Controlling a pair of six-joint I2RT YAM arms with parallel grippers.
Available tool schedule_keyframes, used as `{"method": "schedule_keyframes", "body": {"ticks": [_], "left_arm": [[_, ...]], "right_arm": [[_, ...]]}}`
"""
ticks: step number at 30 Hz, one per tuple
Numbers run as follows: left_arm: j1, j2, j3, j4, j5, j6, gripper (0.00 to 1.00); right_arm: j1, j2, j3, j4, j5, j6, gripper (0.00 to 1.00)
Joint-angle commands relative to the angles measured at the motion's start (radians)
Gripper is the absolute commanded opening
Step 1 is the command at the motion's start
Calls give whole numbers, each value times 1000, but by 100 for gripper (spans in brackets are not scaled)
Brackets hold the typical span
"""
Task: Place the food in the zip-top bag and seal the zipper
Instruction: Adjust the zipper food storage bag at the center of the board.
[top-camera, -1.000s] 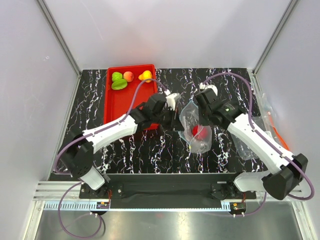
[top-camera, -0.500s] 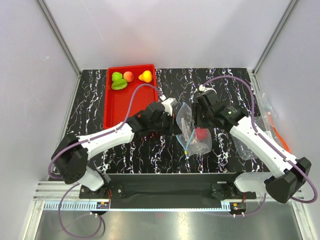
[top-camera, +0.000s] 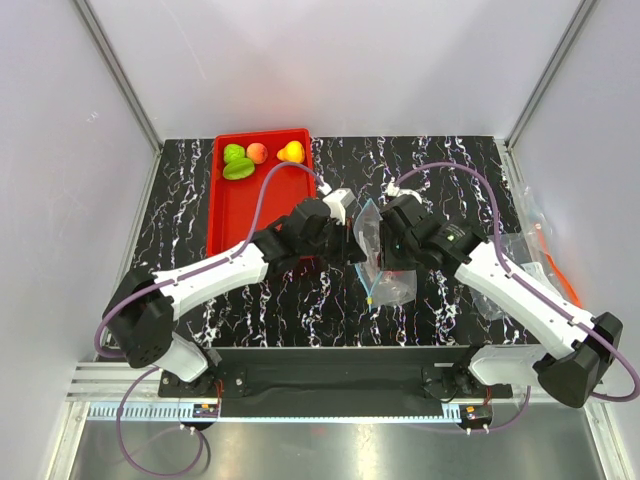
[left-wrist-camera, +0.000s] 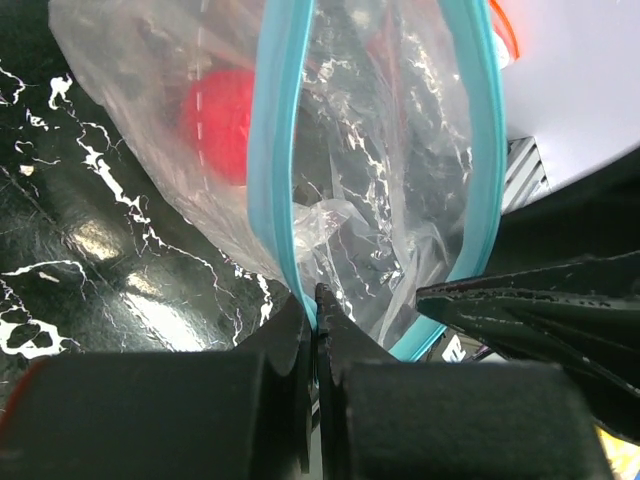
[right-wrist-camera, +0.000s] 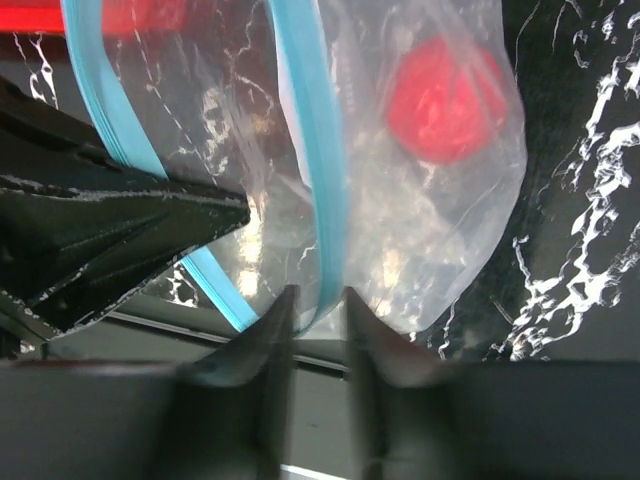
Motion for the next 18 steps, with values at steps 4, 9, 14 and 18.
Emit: {"method": "schedule_keyframes", "body": {"ticks": [4,9,14,18], "left_arm": [[1,0,50,23,-34,10,0],[14,2,39,7,-34,16,17],[67,-3,39,-52,-4,50,55],[127,-44,65,-123,-25,109,89]], "right_arm": [[20,-48,-3,-24,78,32,12],[18,-28,39,-80,198,-2,0],[17,23,91,-176,346,-8,0],[15,14,141,-204,382,-26,0]]}}
